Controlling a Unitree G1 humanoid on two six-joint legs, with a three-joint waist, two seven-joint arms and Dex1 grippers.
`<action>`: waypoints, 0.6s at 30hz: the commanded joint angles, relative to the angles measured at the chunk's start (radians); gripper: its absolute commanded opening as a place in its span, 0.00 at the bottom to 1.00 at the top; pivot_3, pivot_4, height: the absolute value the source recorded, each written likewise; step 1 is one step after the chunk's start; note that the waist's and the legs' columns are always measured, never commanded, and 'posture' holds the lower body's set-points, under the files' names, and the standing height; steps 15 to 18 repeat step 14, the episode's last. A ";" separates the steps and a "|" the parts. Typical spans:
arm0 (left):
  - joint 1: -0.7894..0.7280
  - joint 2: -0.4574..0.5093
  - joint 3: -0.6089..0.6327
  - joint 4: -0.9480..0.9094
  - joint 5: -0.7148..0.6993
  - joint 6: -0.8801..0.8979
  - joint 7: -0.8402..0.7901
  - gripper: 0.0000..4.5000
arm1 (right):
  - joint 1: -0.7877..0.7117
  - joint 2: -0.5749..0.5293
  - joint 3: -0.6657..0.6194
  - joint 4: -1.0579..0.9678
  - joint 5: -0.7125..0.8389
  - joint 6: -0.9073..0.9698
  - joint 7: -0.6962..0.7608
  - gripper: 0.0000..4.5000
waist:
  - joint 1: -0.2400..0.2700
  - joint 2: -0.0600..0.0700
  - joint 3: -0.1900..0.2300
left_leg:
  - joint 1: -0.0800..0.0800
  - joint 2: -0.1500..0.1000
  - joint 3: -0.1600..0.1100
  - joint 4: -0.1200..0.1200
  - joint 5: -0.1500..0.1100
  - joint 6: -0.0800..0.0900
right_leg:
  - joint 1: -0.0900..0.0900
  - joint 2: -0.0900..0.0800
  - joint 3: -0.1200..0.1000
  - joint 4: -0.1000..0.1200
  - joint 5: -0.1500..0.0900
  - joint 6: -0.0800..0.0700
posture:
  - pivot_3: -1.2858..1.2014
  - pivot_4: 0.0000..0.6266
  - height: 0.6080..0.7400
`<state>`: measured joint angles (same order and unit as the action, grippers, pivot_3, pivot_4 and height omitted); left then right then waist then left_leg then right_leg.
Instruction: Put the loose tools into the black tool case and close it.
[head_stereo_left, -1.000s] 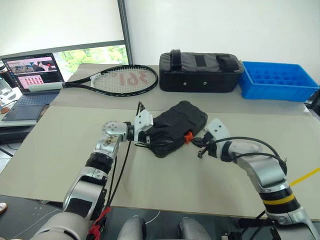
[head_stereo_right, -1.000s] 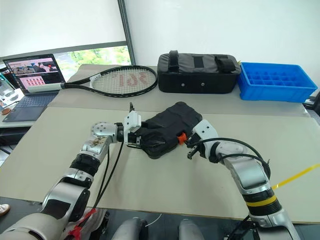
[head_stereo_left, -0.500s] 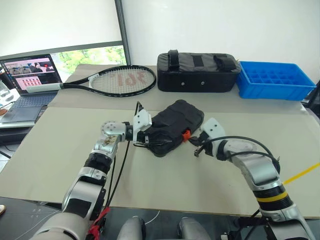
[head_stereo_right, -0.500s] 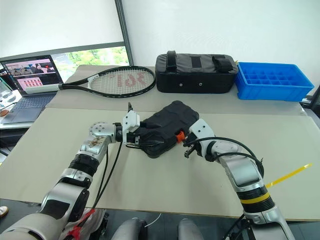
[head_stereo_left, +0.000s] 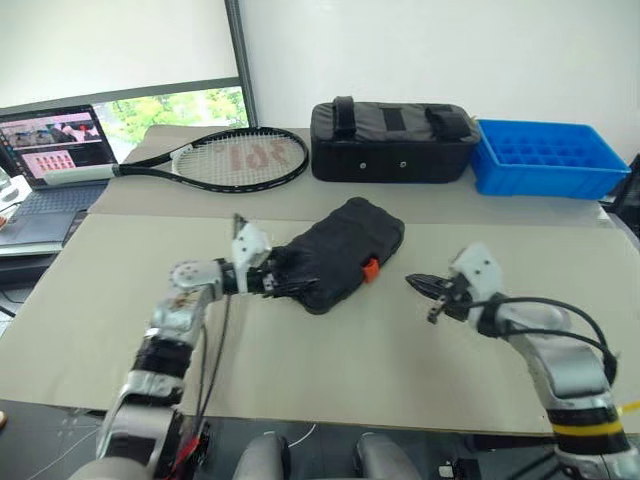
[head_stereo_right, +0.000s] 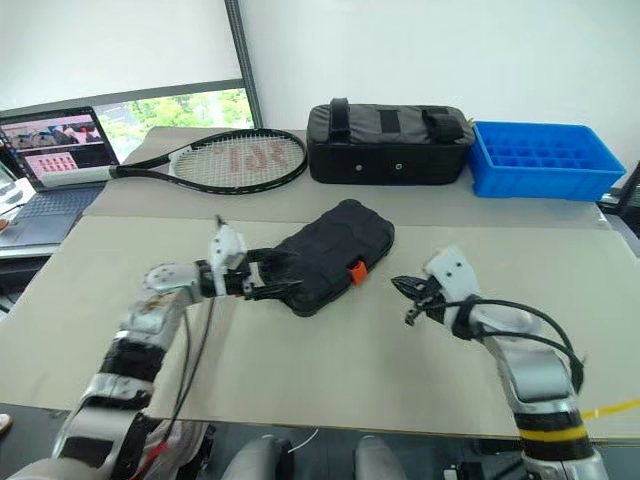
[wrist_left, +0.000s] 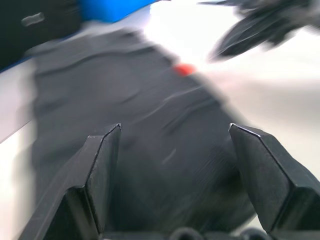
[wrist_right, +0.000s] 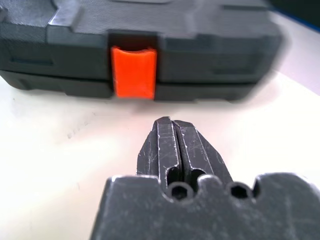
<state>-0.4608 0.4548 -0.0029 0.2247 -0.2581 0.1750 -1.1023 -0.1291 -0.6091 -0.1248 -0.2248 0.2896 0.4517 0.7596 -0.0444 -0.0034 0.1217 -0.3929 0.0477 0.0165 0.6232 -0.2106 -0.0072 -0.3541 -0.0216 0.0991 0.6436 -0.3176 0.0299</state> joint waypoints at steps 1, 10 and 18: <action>0.122 0.059 0.061 -0.171 -0.027 0.085 0.076 0.82 | 0.046 -0.044 -0.107 0.035 0.053 -0.142 0.092 0.33 | -0.001 0.000 0.000 | 0.000 0.000 0.000 0.000 0.000 0.000 | 0.000 0.000 0.000 0.000 0.001 -0.001 | 0.52 0.24 0.75; 0.435 0.124 0.158 -0.326 -0.018 0.093 0.199 0.82 | 0.134 -0.103 -0.237 0.298 0.129 -0.405 0.329 0.98 | 0.002 -0.004 0.003 | 0.004 0.001 0.003 -0.001 0.000 0.000 | 0.002 -0.004 0.000 -0.001 0.000 -0.003 | 0.52 0.24 0.75; 0.434 0.119 0.156 -0.298 -0.010 0.067 0.231 0.82 | 0.133 -0.118 -0.250 0.366 0.149 -0.430 0.379 0.98 | 0.004 -0.005 0.004 | 0.004 0.001 0.004 -0.001 0.000 0.000 | 0.002 -0.004 0.001 -0.001 0.001 -0.006 | 0.52 0.24 0.75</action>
